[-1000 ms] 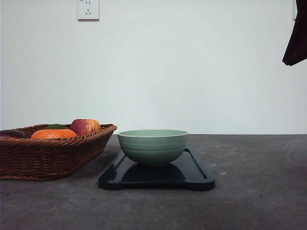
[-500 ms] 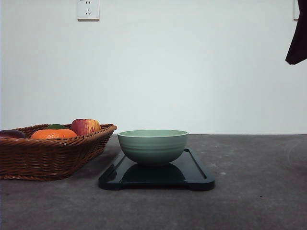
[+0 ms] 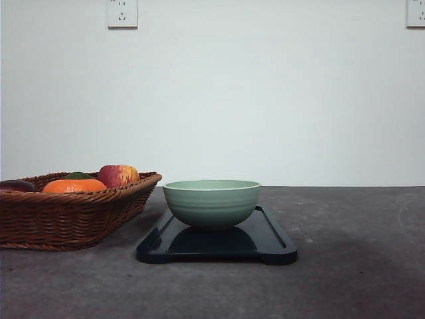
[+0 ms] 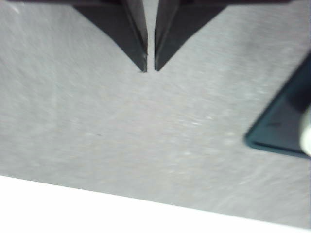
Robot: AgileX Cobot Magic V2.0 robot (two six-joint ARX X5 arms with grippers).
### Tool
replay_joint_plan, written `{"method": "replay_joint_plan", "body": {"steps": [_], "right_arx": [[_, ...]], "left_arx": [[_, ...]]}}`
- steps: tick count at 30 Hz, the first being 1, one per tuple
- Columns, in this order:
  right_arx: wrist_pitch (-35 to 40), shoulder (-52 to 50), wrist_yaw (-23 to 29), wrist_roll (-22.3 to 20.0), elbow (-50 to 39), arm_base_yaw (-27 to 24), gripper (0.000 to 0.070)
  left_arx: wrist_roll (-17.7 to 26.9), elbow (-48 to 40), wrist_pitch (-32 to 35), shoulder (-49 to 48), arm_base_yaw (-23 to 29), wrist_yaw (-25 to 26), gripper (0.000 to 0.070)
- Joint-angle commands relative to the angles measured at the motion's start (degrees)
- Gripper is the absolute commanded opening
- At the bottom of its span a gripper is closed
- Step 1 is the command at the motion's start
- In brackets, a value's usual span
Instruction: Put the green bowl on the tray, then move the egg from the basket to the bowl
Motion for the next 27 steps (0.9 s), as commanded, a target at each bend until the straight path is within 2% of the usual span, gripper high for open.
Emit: {"method": "replay_joint_plan", "body": {"steps": [1,7,14,21,27], "right_arx": [[1.0,-3.1,0.1,-0.2,-2.5,-0.8,0.0017],[0.9,-13.3,0.1,-0.2,-9.5,-3.6,0.0017],[0.9,-20.8,-0.3,0.6,-13.4,-7.2,0.0017],[1.3,-20.9,-0.3,2.6,-15.5,-7.2,0.0018],[2.2,-20.9,-0.3,2.7,-15.5,-7.2,0.0017]], "left_arx": [[0.0,-1.1,1.0,0.0,0.0,-0.2,0.0000],[0.0,-1.1,1.0,0.0,0.0,-0.2,0.0000],[0.0,-1.1,1.0,0.0,0.0,-0.2,0.0000],[0.0,-1.1,1.0,0.0,0.0,-0.2,0.0000],[0.0,-1.1,1.0,0.0,0.0,-0.2,0.0000]]}}
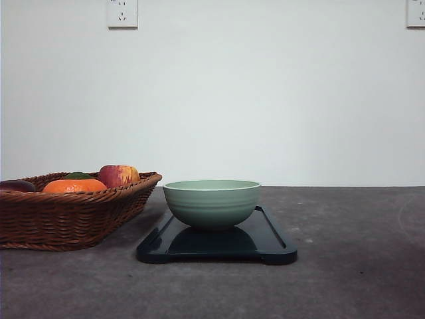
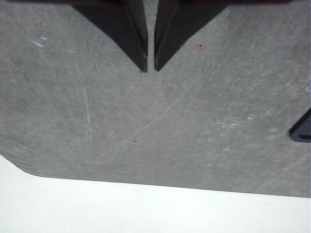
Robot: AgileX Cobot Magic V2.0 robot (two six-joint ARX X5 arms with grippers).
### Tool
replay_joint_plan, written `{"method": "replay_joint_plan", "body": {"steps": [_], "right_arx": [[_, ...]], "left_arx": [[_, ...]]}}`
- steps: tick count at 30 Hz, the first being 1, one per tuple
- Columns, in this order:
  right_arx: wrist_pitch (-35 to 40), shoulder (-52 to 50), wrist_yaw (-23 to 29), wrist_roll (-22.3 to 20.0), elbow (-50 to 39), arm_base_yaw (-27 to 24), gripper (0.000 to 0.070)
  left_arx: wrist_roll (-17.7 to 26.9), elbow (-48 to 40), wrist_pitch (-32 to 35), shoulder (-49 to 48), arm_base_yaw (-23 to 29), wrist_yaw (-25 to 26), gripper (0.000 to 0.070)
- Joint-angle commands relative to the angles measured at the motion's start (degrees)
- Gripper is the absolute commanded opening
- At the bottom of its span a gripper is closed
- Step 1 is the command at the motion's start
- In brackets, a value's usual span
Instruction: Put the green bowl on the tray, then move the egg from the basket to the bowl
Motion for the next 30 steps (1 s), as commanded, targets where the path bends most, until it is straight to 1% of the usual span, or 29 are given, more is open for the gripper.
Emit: {"method": "replay_joint_plan", "body": {"steps": [1,30], "right_arx": [[0.6,-0.1,0.0,0.8,-0.4,0.1,0.0018],[0.6,-0.1,0.0,0.8,-0.4,0.1,0.0017]], "left_arx": [[0.0,-1.1,0.9,0.0,0.0,-0.2,0.0000],[0.0,-1.1,0.9,0.0,0.0,-0.2,0.0000]]}}
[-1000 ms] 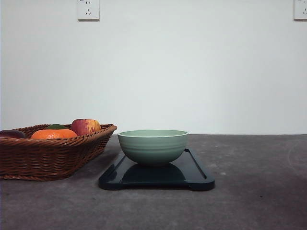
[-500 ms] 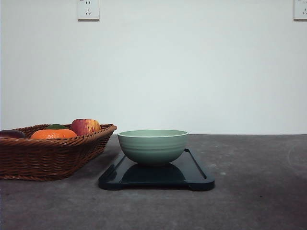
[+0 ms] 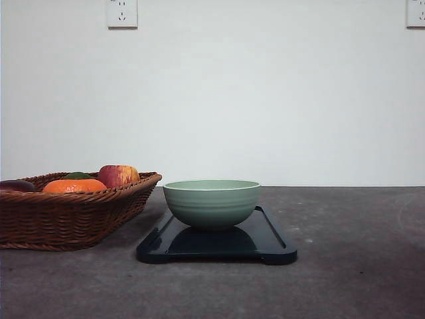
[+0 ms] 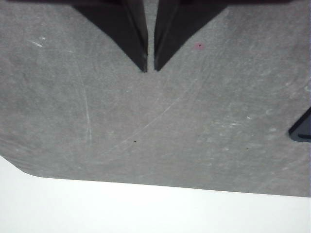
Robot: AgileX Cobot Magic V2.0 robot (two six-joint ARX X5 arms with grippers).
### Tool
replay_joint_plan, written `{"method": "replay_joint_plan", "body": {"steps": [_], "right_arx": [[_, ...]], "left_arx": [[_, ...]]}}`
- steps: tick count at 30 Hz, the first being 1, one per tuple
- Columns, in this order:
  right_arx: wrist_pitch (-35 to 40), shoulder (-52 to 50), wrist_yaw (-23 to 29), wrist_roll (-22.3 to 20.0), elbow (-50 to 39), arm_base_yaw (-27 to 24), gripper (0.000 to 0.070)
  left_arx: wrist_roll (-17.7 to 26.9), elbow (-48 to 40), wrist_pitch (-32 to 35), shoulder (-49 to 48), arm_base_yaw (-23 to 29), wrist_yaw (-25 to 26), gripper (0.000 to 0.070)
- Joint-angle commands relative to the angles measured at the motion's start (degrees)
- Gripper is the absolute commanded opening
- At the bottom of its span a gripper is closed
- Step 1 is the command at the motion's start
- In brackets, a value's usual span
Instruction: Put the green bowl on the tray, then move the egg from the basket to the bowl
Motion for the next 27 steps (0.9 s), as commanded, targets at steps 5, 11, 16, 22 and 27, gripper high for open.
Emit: {"method": "replay_joint_plan", "body": {"steps": [5,11,16,22,27], "right_arx": [[0.6,-0.1,0.0,0.7,-0.4,0.1,0.0018],[0.6,-0.1,0.0,0.8,-0.4,0.1,0.0018],[0.6,-0.1,0.0,0.8,-0.4,0.1,0.0017],[0.6,-0.1,0.0,0.8,-0.4,0.1,0.0017],[0.6,-0.1,0.0,0.8,-0.4,0.1,0.0017]], "left_arx": [[0.0,-1.1,0.9,0.0,0.0,-0.2,0.0000],[0.0,-1.1,0.9,0.0,0.0,-0.2,0.0000],[0.0,-1.1,0.9,0.0,0.0,-0.2,0.0000],[0.0,-1.1,0.9,0.0,0.0,-0.2,0.0000],[0.0,-1.1,0.9,0.0,0.0,-0.2,0.0000]]}}
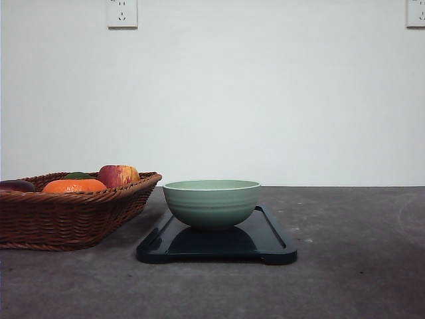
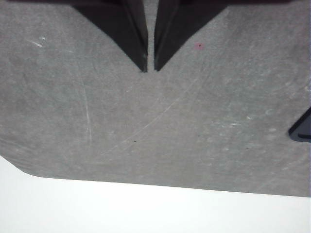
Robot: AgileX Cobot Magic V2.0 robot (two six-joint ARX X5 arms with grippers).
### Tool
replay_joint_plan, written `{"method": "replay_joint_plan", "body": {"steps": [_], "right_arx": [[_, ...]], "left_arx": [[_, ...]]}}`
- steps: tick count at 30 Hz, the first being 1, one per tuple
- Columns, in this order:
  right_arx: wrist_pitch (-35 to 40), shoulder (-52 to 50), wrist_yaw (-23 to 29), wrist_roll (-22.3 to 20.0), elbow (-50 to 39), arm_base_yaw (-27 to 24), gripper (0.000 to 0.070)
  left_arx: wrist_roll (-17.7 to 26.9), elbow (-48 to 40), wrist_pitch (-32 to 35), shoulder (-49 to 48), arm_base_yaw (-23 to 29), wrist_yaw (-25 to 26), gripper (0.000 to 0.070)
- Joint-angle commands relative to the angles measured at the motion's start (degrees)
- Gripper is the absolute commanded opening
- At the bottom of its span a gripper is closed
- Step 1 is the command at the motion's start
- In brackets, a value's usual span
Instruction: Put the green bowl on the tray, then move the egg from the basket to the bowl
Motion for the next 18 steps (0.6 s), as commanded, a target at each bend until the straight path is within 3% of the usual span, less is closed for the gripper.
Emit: {"method": "replay_joint_plan", "body": {"steps": [1,18], "right_arx": [[0.6,-0.1,0.0,0.7,-0.4,0.1,0.0017],[0.6,-0.1,0.0,0.7,-0.4,0.1,0.0018]], "left_arx": [[0.0,-1.1,0.9,0.0,0.0,-0.2,0.0000],[0.0,-1.1,0.9,0.0,0.0,-0.2,0.0000]]}}
